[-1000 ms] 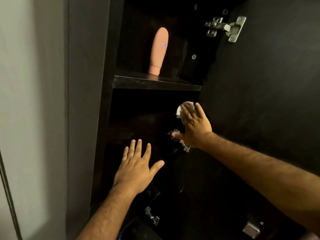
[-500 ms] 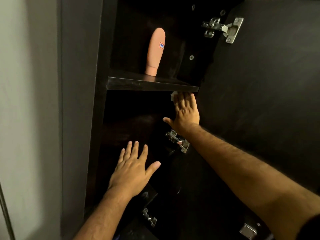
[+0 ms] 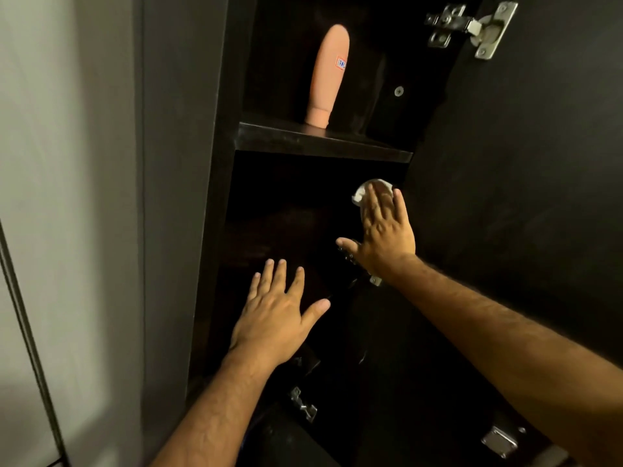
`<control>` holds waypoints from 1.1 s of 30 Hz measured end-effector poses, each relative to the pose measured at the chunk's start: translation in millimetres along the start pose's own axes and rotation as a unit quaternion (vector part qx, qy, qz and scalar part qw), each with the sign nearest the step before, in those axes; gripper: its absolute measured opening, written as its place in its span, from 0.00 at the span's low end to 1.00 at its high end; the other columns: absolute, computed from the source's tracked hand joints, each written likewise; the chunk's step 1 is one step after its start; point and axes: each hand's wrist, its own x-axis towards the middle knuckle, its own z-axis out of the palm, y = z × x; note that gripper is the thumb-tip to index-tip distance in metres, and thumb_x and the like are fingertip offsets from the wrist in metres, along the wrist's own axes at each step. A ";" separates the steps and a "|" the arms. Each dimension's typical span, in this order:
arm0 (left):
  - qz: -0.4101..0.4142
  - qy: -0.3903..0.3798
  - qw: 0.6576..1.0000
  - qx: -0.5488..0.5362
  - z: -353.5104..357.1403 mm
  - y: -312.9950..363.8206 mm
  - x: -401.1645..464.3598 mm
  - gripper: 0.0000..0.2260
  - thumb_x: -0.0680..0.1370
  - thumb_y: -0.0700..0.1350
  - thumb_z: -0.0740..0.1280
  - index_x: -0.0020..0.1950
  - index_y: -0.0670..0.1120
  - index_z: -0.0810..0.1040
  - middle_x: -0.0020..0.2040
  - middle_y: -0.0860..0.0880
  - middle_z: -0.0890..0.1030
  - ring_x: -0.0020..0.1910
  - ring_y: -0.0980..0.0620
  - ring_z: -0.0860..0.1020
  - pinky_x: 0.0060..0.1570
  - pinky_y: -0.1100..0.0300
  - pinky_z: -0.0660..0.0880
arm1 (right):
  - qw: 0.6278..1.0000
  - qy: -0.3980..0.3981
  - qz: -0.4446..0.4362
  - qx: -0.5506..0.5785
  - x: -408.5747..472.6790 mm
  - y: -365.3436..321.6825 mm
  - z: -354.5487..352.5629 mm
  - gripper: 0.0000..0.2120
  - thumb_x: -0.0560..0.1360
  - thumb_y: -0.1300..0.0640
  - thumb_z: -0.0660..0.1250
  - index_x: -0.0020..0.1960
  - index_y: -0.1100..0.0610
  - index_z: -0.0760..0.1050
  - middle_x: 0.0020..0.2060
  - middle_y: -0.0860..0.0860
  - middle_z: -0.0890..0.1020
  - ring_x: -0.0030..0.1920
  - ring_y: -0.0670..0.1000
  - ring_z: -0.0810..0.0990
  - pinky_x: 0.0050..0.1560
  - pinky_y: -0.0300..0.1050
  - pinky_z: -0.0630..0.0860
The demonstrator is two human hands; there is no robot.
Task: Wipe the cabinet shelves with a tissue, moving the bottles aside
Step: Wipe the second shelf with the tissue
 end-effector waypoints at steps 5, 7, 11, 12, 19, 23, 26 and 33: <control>-0.002 -0.007 1.000 -0.004 0.3 -0.5 0.4 0.36 0.76 0.69 0.40 0.79 0.51 0.44 0.80 0.46 0.41 0.76 0.50 0.33 0.76 0.52 0.35 | 0.998 -0.030 -0.050 0.010 -22.6 -18.2 20.4 0.47 0.72 0.26 0.30 0.77 0.61 0.35 0.78 0.59 0.38 0.77 0.58 0.31 0.75 0.57 0.32; -0.003 -0.007 1.000 -0.006 0.3 -0.9 0.1 0.35 0.77 0.69 0.40 0.79 0.52 0.45 0.80 0.46 0.41 0.76 0.51 0.33 0.76 0.52 0.35 | 0.996 -0.050 -0.073 0.006 -25.3 -26.7 27.6 0.48 0.71 0.26 0.28 0.77 0.61 0.35 0.78 0.58 0.40 0.77 0.57 0.32 0.75 0.57 0.32; -0.002 -0.011 1.000 -0.004 0.3 -1.5 -0.5 0.35 0.77 0.68 0.41 0.79 0.52 0.44 0.80 0.46 0.41 0.76 0.51 0.33 0.75 0.52 0.35 | 0.994 -0.066 -0.080 0.029 -24.9 -34.9 31.1 0.50 0.69 0.27 0.23 0.78 0.60 0.41 0.79 0.57 0.44 0.78 0.55 0.36 0.75 0.56 0.32; -0.002 -0.011 1.000 -0.002 0.7 -1.5 -0.5 0.35 0.77 0.68 0.40 0.79 0.52 0.44 0.80 0.46 0.41 0.76 0.51 0.33 0.76 0.52 0.35 | 0.994 -0.067 -0.082 0.040 -24.8 -35.8 30.4 0.50 0.70 0.28 0.24 0.79 0.60 0.42 0.79 0.57 0.45 0.78 0.55 0.37 0.76 0.56 0.32; -0.005 -0.006 1.000 -0.009 1.0 -0.4 0.1 0.35 0.76 0.69 0.39 0.79 0.52 0.45 0.80 0.47 0.42 0.76 0.52 0.33 0.76 0.52 0.36 | 0.931 -0.030 -0.039 0.362 -49.3 -29.5 6.6 0.35 0.80 0.36 0.50 0.78 0.59 0.57 0.77 0.55 0.59 0.79 0.49 0.50 0.77 0.47 0.37; -0.012 0.002 0.999 -0.048 -0.7 0.6 -0.8 0.37 0.73 0.70 0.36 0.79 0.54 0.46 0.80 0.49 0.42 0.76 0.54 0.33 0.75 0.54 0.35 | 0.755 -0.040 0.095 0.648 -96.3 -32.7 2.8 0.24 0.81 0.53 0.62 0.76 0.55 0.63 0.72 0.47 0.69 0.71 0.37 0.63 0.67 0.27 0.60; -0.015 0.006 0.997 -0.073 -1.0 1.0 -0.4 0.39 0.72 0.71 0.35 0.79 0.55 0.47 0.80 0.50 0.43 0.77 0.55 0.35 0.75 0.55 0.36 | 0.570 -0.081 0.209 0.790 -122.8 -44.1 19.6 0.20 0.81 0.65 0.59 0.72 0.58 0.68 0.56 0.40 0.76 0.46 0.25 0.76 0.42 0.20 0.70; -0.024 0.035 0.995 -0.095 0.7 1.1 -0.2 0.36 0.74 0.70 0.36 0.79 0.56 0.50 0.80 0.53 0.47 0.77 0.59 0.37 0.75 0.58 0.37 | 0.389 -0.088 0.246 0.884 -128.3 -58.3 45.9 0.27 0.83 0.42 0.47 0.74 0.57 0.66 0.71 0.47 0.72 0.71 0.42 0.68 0.72 0.40 0.61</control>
